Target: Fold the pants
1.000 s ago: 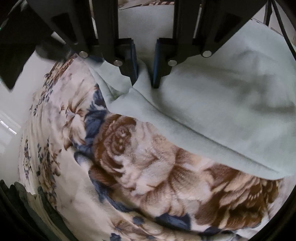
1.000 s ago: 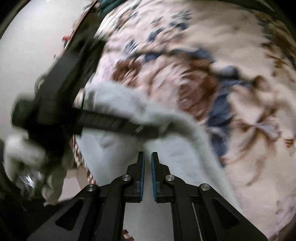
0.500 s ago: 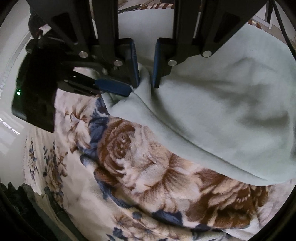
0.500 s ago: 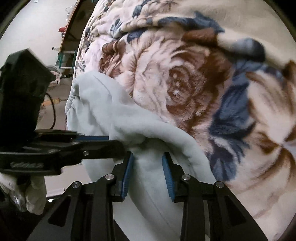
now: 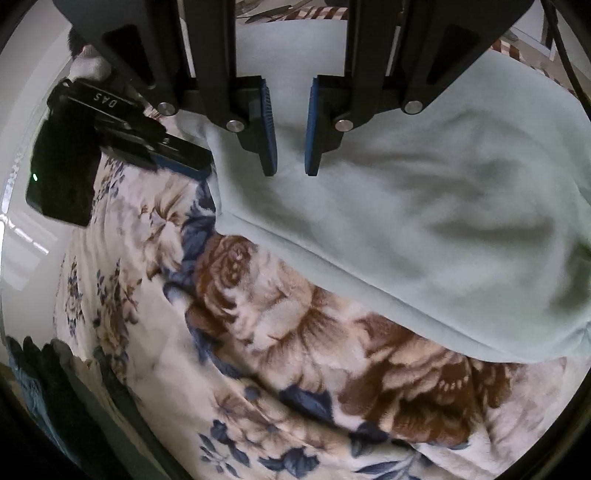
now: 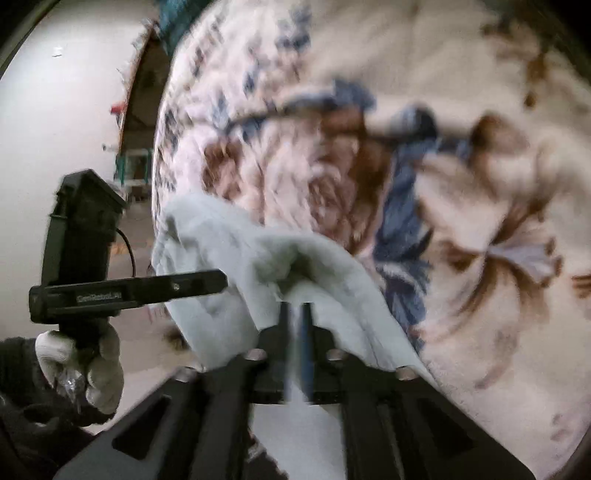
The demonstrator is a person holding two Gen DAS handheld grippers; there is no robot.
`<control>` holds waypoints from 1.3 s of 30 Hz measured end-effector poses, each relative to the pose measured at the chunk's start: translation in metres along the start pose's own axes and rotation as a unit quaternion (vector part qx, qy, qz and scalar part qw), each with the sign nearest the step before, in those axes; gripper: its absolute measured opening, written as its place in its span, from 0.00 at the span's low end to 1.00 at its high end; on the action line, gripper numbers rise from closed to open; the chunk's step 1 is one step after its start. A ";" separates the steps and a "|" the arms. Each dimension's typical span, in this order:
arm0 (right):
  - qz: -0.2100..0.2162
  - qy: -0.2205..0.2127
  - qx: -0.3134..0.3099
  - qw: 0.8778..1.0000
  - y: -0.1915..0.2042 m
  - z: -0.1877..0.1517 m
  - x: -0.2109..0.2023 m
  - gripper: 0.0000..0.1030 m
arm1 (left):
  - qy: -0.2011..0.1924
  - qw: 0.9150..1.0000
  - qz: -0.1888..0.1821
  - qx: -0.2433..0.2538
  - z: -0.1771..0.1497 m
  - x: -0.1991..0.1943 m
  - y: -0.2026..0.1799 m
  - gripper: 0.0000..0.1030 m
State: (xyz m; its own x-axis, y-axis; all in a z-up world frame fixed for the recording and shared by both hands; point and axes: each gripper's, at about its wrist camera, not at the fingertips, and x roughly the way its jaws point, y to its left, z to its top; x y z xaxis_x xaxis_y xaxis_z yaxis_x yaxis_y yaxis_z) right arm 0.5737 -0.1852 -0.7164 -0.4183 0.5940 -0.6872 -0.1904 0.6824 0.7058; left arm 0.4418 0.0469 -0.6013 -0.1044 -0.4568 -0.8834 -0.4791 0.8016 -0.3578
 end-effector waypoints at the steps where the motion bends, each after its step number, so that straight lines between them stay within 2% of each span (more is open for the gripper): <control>1: -0.002 0.010 -0.004 1.000 0.000 0.001 0.007 0.44 | 0.000 1.000 0.005 0.006 -0.002 0.001 -0.004 0.13; 3: -0.018 0.033 -0.010 0.999 -0.004 0.001 0.021 0.44 | 0.002 1.000 0.005 0.011 -0.004 0.003 -0.010 0.15; 6: -0.013 0.043 -0.020 0.999 -0.002 -0.001 0.034 0.43 | 0.008 1.000 0.002 0.017 -0.006 0.005 -0.017 0.16; 7: -0.014 0.038 -0.026 0.999 0.001 -0.001 0.034 0.39 | 0.008 1.000 0.003 0.019 -0.006 0.006 -0.020 0.16; 8: -0.011 0.030 -0.037 0.999 0.006 -0.003 0.033 0.21 | 0.007 1.000 0.005 0.019 -0.006 0.007 -0.022 0.16; 9: -0.009 0.029 -0.044 0.999 0.011 -0.005 0.034 0.13 | 0.008 1.000 0.006 0.019 -0.005 0.008 -0.023 0.16; 11: -0.016 0.038 -0.062 0.997 0.022 -0.007 0.043 0.13 | 0.010 1.000 0.003 0.014 -0.005 0.009 -0.023 0.16; 14: -0.047 0.035 -0.053 0.997 0.019 -0.005 0.054 0.13 | 0.014 1.000 0.005 0.014 -0.004 0.012 -0.023 0.16; 15: -0.041 0.034 -0.037 0.998 0.013 -0.002 0.057 0.18 | 0.015 1.000 0.004 0.013 -0.004 0.013 -0.023 0.16; 18: -0.020 0.020 -0.009 1.000 0.003 0.002 0.059 0.18 | 0.015 1.000 0.008 0.013 -0.004 0.013 -0.021 0.16; 19: -0.020 0.016 -0.007 1.000 0.004 0.001 0.060 0.18 | 0.014 1.000 0.010 0.013 -0.003 0.013 -0.020 0.16; 21: -0.022 0.005 0.009 1.000 0.005 -0.004 0.057 0.08 | 0.014 1.000 0.012 0.010 -0.001 0.013 -0.017 0.16; 26: 0.015 -0.086 0.073 0.994 0.002 -0.024 0.013 0.06 | 0.017 1.000 0.014 0.002 0.001 0.015 -0.007 0.17; 28: 0.016 -0.117 0.079 0.990 0.005 -0.029 -0.005 0.06 | 0.019 1.000 0.012 0.001 0.001 0.014 -0.006 0.16; 30: 0.004 -0.129 0.076 0.989 0.012 -0.030 -0.009 0.06 | 0.018 1.000 0.012 0.004 0.001 0.013 -0.008 0.17; 33: -0.029 -0.123 0.082 0.989 0.005 -0.022 -0.001 0.06 | 0.016 1.000 0.011 0.014 0.002 0.013 -0.014 0.17; 34: -0.029 -0.107 0.100 0.989 -0.006 -0.018 0.004 0.06 | 0.015 1.000 0.011 0.020 0.003 0.015 -0.017 0.19; 36: 0.006 -0.069 0.117 0.991 -0.019 -0.012 0.016 0.07 | 0.013 0.999 0.013 0.032 0.006 0.021 -0.023 0.19; 37: 0.004 -0.067 0.110 0.992 -0.019 -0.011 0.014 0.08 | 0.014 0.999 0.024 0.042 0.008 0.028 -0.027 0.19; 39: -0.027 -0.067 0.094 0.993 -0.016 -0.015 0.001 0.15 | 0.012 0.999 0.028 0.045 0.013 0.035 -0.029 0.19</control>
State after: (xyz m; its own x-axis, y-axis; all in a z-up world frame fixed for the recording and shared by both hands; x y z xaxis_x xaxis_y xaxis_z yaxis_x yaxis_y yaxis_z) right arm 0.5634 -0.2013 -0.7256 -0.2872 0.5980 -0.7482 -0.0351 0.7741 0.6321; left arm 0.4631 0.0126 -0.6259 -0.1498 -0.4181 -0.8959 -0.3922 0.8570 -0.3343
